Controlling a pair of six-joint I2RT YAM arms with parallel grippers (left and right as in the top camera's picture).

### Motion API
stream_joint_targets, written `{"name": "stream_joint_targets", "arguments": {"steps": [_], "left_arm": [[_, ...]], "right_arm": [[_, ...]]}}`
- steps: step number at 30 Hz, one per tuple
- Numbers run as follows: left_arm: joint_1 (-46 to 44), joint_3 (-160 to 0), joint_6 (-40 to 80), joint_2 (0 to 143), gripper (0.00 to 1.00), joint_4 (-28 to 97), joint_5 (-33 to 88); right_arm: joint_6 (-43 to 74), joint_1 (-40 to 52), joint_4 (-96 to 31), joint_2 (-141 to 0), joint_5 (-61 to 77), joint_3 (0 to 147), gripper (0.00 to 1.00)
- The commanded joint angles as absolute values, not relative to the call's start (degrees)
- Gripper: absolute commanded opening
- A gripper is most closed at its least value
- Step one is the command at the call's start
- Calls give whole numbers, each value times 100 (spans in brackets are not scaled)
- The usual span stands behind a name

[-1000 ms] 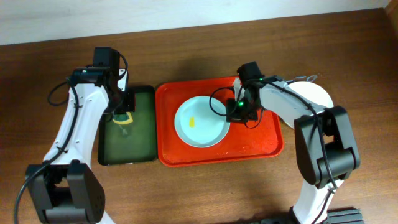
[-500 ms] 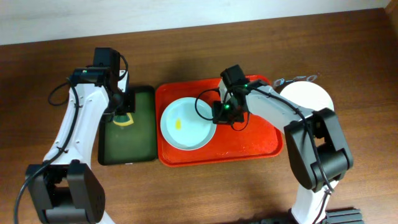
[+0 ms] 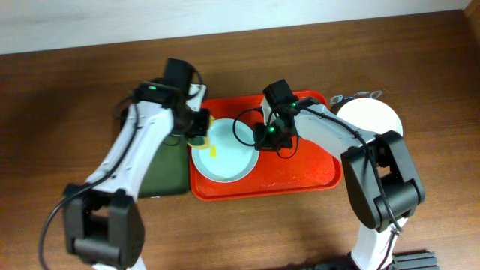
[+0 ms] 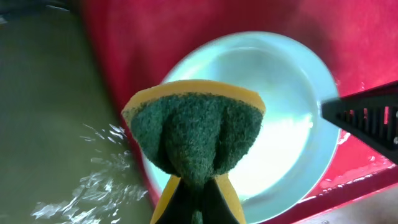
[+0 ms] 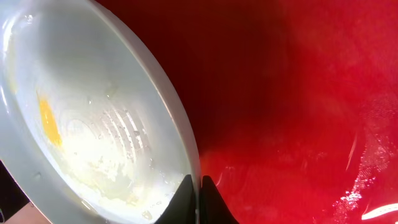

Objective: Clean dirty plates on tray and stack at the side
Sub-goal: 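Scrub the plate with the sponge while the right gripper holds its rim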

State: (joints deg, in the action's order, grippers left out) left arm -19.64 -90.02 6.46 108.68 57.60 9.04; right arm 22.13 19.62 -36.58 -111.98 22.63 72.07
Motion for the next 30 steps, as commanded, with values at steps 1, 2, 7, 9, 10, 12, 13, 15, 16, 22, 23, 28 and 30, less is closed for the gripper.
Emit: {"name": "stream_joint_targets", "arguments": {"steps": [1, 2, 7, 9, 10, 12, 13, 15, 16, 22, 23, 28, 30], "left_arm": [[-2217, -9074, 985, 11426, 0, 5568, 1092], [-2265, -9074, 1044, 11572, 0, 5509, 1044], [-2290, -9074, 1433, 11861, 0, 5457, 572], [-2294, -9074, 1433, 11861, 0, 5465, 263], [-2294, -9074, 1431, 11861, 0, 5483, 248], [-2296, -9037, 1435, 11867, 0, 5505, 252], [-2305, -8967, 1435, 11874, 0, 5443, 255], [-2379, -8777, 1435, 11920, 0, 5240, 259], [-2434, -8674, 1435, 11948, 0, 5131, 257], [-2622, -8444, 1553, 12707, 0, 4860, 1227], [-2620, -8451, 1350, 12702, 0, 4858, 1765], [-2561, -8768, 1317, 12199, 0, 4864, 2574], [-2390, -8809, 1321, 11784, 0, 4860, 2539]], "right_arm": [[2217, 1997, -3660, -11104, 2338, 7177, 4], [2217, 1997, -3662, -11107, 2335, 7177, 4], [2217, 1997, -3664, -11104, 1925, 7177, 4], [2215, 1999, -3667, -11104, 1925, 7177, 4], [2217, 1999, -3667, -11107, 1925, 7177, 4], [2217, 1999, -3667, -11107, 1925, 7177, 4], [2217, 1999, -3667, -11107, 1925, 7177, 4], [2217, 1999, -3667, -11104, 1925, 7177, 4], [2217, 1999, -3669, -11107, 1925, 7177, 4], [2217, 1999, -3701, -11107, 1925, 7177, 4], [2217, 1999, -3699, -11107, 1925, 7177, 4], [2217, 1999, -3704, -11107, 1925, 7177, 4], [2217, 1999, -3704, -11107, 1925, 7177, 4]]}}
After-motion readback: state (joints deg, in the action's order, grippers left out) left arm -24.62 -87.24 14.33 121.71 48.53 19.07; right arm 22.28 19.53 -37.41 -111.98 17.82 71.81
